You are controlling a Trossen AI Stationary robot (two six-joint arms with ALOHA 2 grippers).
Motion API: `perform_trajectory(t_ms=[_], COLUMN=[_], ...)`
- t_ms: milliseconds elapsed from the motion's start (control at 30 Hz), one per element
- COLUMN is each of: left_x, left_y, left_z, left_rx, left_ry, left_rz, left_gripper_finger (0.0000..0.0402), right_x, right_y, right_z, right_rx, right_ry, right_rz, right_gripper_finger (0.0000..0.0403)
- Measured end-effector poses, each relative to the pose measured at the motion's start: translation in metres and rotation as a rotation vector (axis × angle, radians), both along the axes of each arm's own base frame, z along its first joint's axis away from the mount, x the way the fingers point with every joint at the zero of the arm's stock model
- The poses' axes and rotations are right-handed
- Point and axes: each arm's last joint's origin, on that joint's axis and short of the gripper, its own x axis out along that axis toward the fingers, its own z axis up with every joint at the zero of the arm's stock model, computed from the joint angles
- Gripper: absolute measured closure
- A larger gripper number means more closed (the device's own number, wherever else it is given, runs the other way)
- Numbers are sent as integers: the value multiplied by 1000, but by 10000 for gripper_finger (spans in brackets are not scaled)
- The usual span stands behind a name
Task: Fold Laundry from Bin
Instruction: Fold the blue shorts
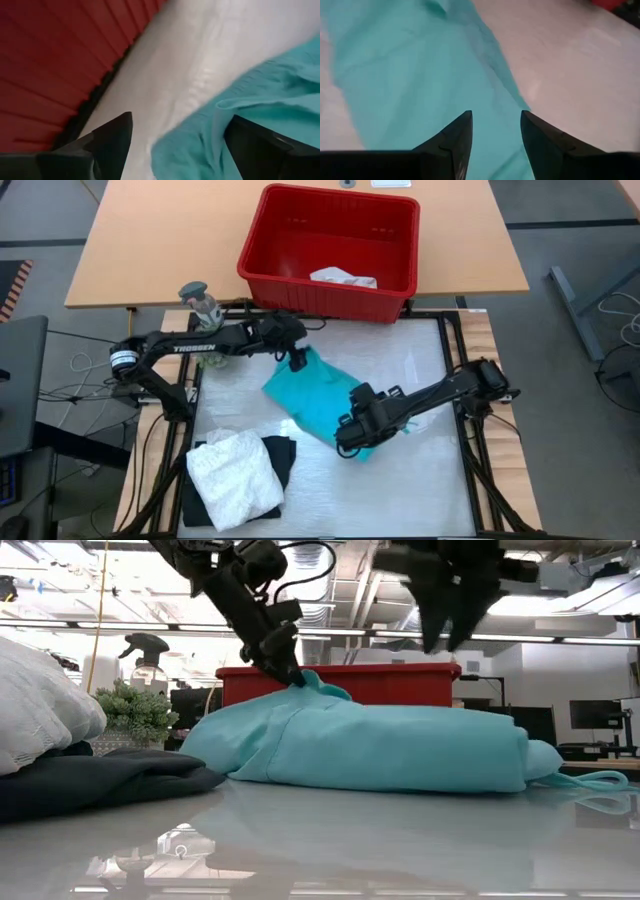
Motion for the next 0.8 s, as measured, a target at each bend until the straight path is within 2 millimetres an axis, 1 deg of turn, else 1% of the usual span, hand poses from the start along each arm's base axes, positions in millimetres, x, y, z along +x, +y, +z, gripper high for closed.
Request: perform_trajectory(t_ms=[100,200,267,367,500,600,667,733,800], left_x=[-1,-1,-1,-3,-2,1,3,2,1], left_y=[3,3,3,4,6,8,9,11,9], left_z=[12,18,17,16,12,7,-2,-6,-7], left_rx=[-92,-208,-223,-168,-145,-136,-127,-153,-249], left_ry=[-4,-49,-44,-3,25,41,87,105,82], left_rz=[-75,-141,-133,-87,-88,-80,-70,-62,-99], left_gripper_finger=[110,110,110,108,106,106,106,106,107], right_x=[4,7,9,14,22,31,38,43,46], right_y=[-3,-8,-12,-16,-21,-28,-32,-37,-44], right_z=[5,5,4,5,5,6,8,9,11], right_rx=[-24,-28,-32,-49,-49,-48,-50,-65,-118], right_ry=[-59,-53,-59,-83,-104,-148,-181,-202,-186], right_rz=[19,33,25,35,82,110,130,154,189], right_gripper_finger=[215,215,216,216,216,216,216,216,216])
